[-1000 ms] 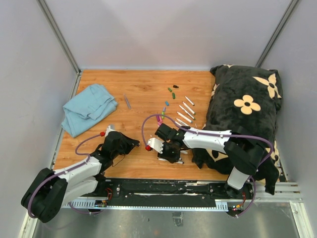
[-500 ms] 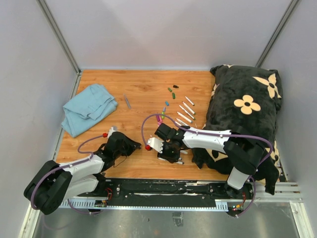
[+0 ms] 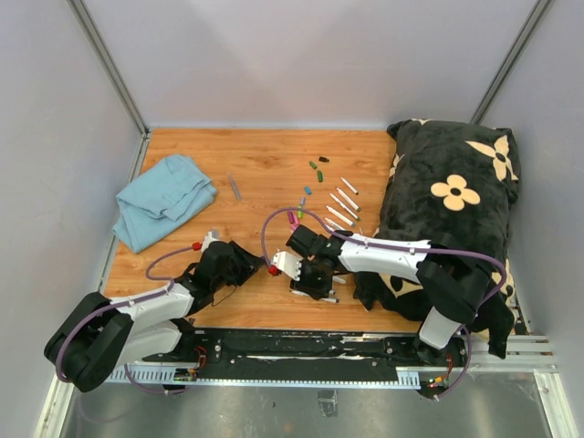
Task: Open the pen caps
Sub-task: Place the pen cap at the center of the board.
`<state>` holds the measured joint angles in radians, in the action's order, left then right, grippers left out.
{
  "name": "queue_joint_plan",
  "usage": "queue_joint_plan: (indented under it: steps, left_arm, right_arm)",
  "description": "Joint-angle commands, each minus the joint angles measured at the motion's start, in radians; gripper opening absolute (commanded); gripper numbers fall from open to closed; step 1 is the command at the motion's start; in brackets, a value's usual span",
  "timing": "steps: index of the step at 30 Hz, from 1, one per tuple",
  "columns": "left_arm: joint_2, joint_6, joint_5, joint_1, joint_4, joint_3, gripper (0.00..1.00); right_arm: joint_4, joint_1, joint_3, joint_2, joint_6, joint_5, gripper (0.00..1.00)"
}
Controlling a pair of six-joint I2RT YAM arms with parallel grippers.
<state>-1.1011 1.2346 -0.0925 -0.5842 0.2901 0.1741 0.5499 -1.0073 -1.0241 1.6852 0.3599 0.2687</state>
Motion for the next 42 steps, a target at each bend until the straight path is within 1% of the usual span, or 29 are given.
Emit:
queue_joint_plan:
  steps: [1,5,6,8,9,10,12,14,17,19,22,26,27,29,31,32,33,37,42]
  left_arm:
    - [0.038,-0.04,-0.042,-0.006,-0.057,0.025,0.48]
    - [0.098,-0.118,-0.09,-0.007,-0.114,0.06,0.49]
    - [0.114,-0.152,-0.106,-0.007,-0.124,0.069,0.49]
    - [0.143,-0.253,-0.128,-0.007,-0.122,0.087,0.53]
    - [0.154,-0.305,-0.141,-0.006,-0.128,0.101,0.56]
    - [0.164,-0.356,-0.155,-0.006,-0.131,0.115,0.62]
    - [0.175,-0.47,-0.165,-0.006,-0.103,0.134,0.7]
    - [0.178,-0.545,-0.184,0.001,-0.069,0.148,0.78]
    - [0.146,-0.62,-0.204,0.045,-0.053,0.199,0.83]
    - [0.099,-0.665,-0.21,0.088,-0.056,0.248,0.84]
    - [-0.028,-0.708,-0.212,0.14,-0.09,0.36,0.84]
    - [-0.232,-0.736,-0.23,0.192,-0.189,0.532,0.84]
    - [-0.287,-0.736,-0.25,0.201,-0.224,0.584,0.81]
    - [-0.396,-0.733,-0.311,0.21,-0.322,0.696,0.72]
    - [-0.491,-0.733,-0.391,0.214,-0.408,0.793,0.57]
    - [-0.53,-0.738,-0.402,0.22,-0.424,0.827,0.49]
    - [-0.561,-0.743,-0.395,0.228,-0.429,0.853,0.48]
    - [-0.669,-0.765,-0.319,0.275,-0.436,0.95,0.49]
    - [-0.826,-0.78,-0.286,0.294,-0.507,1.116,0.5]
  right_arm:
    - [0.024,0.013,-0.031,-0.032,0.009,0.022,0.31]
    - [0.033,0.02,-0.037,-0.045,0.013,0.037,0.32]
    - [0.038,0.022,-0.042,-0.05,0.014,0.044,0.33]
    - [0.051,0.027,-0.051,-0.065,0.022,0.066,0.33]
    - [0.058,0.03,-0.056,-0.073,0.029,0.078,0.34]
    - [0.064,0.035,-0.058,-0.085,0.038,0.088,0.35]
    - [0.08,0.047,-0.068,-0.111,0.059,0.111,0.37]
    - [0.097,0.066,-0.076,-0.141,0.078,0.136,0.38]
    - [0.126,0.12,-0.089,-0.202,0.116,0.172,0.4]
    - [0.131,0.164,-0.09,-0.242,0.127,0.196,0.4]
    - [0.129,0.224,-0.086,-0.293,0.128,0.22,0.41]
    - [0.117,0.278,-0.078,-0.338,0.118,0.228,0.42]
    - [0.113,0.284,-0.075,-0.346,0.117,0.228,0.43]
    - [0.107,0.293,-0.071,-0.359,0.115,0.228,0.43]
    - [0.104,0.295,-0.069,-0.363,0.116,0.224,0.43]
    - [0.103,0.297,-0.07,-0.363,0.116,0.221,0.44]
    - [0.102,0.297,-0.069,-0.363,0.115,0.221,0.44]
    - [0.101,0.297,-0.068,-0.359,0.114,0.221,0.43]
    - [0.099,0.298,-0.065,-0.357,0.114,0.219,0.44]
